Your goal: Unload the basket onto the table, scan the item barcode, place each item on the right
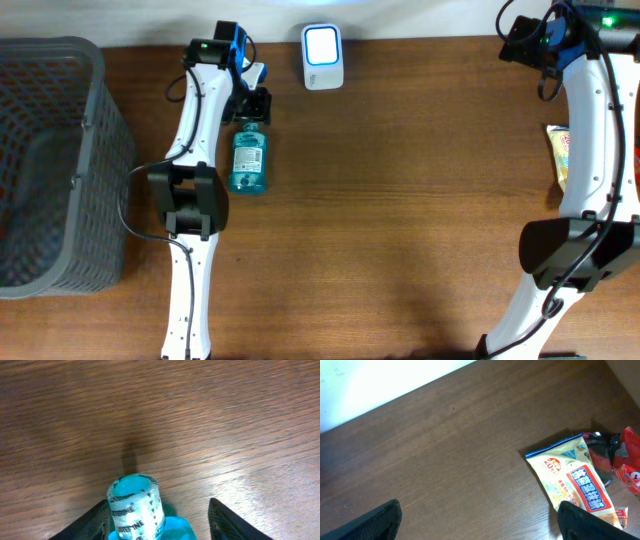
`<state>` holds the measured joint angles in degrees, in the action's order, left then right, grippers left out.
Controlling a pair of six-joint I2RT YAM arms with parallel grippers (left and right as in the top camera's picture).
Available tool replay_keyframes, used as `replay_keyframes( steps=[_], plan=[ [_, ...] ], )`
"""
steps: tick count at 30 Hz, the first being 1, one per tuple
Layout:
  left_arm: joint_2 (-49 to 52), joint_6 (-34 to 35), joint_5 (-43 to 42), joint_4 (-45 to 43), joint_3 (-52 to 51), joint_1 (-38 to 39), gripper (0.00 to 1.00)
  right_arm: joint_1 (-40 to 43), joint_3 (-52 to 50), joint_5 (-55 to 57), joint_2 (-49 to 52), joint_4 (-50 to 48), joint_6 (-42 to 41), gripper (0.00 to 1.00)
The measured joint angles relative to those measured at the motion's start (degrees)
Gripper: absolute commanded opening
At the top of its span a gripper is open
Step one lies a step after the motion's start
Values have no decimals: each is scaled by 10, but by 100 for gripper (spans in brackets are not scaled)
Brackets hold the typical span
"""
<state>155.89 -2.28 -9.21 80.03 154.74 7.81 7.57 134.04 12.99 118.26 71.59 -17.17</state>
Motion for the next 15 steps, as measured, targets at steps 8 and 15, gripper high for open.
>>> replay_keyframes(
  steps=[8,15],
  plan=[
    [0,22,24,-27,-21,4,43,0,0,0,0,0,0,98],
    [0,25,27,-33,-24,4,27,0,0,0,0,0,0,99]
  ],
)
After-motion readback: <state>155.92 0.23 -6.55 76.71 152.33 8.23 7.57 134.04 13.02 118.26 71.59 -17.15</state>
